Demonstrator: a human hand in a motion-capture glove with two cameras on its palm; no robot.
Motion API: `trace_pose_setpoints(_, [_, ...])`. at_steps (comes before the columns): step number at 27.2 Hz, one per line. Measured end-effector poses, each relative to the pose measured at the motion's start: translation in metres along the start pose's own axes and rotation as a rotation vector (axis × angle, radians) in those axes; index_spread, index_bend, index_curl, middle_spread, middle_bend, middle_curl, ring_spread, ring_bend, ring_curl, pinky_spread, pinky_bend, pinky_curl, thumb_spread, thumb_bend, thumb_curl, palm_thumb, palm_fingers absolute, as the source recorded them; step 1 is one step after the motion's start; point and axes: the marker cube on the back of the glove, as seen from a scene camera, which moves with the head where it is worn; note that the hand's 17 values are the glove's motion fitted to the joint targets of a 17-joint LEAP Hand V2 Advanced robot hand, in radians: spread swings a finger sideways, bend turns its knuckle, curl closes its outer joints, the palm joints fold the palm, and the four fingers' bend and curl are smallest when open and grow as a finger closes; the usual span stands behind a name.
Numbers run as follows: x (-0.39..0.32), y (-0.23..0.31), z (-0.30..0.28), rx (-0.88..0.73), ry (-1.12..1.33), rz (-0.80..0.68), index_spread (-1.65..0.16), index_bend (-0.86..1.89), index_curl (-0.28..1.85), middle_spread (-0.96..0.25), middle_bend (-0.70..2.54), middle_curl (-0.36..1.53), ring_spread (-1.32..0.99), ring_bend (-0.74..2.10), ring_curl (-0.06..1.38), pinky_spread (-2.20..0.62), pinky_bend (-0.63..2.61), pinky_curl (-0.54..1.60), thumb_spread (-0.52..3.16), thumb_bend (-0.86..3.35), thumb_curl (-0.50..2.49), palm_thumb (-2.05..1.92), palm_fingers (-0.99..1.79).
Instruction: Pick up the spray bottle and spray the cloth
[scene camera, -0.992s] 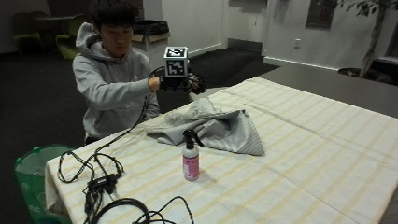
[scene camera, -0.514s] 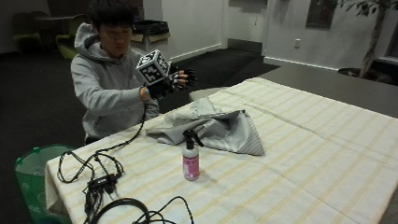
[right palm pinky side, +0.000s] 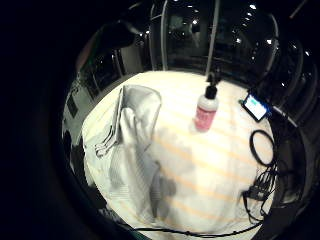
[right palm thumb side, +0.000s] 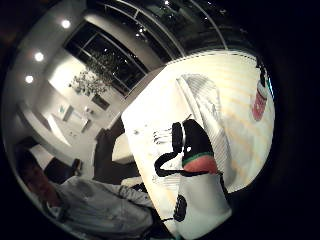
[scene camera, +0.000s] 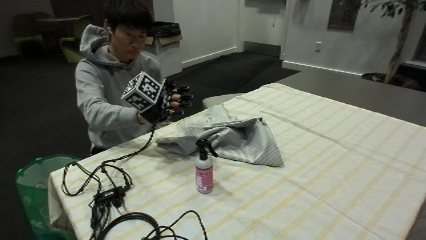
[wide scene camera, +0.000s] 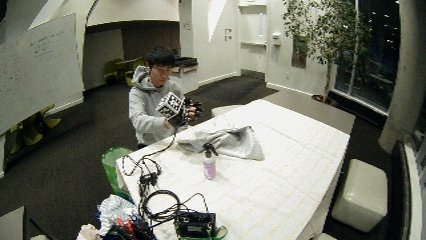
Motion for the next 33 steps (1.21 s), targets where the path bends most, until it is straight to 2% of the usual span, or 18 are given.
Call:
trace_pose_setpoints(15, [0.096,-0.017,0.024,0.080,-0.248,0.350,-0.35,0.06,0.12,-0.02,0.26,0.36,0.01,0.45,0.31,0.23,0.52,0.37,0.99,-0.02,0.44,0.78,0.18])
trace_pose_setpoints(26, [0.141,-0.039,0.061,0.080,-0.328,0.549,-0.36,0.09,0.12,-0.01,0.27,0.37,0.03,0.43,0.30,0.24,0.57,0.38,0.99,-0.03,0.44,0.77,0.09])
trace_pose_setpoints(33, [0.163,-0.056,0.089,0.129,-0.431,0.618,-0.35,0.09,0.12,0.00,0.27,0.36,0.03,0.45,0.30,0.24,0.59,0.38,0.97,-0.03,0.43,0.77,0.11])
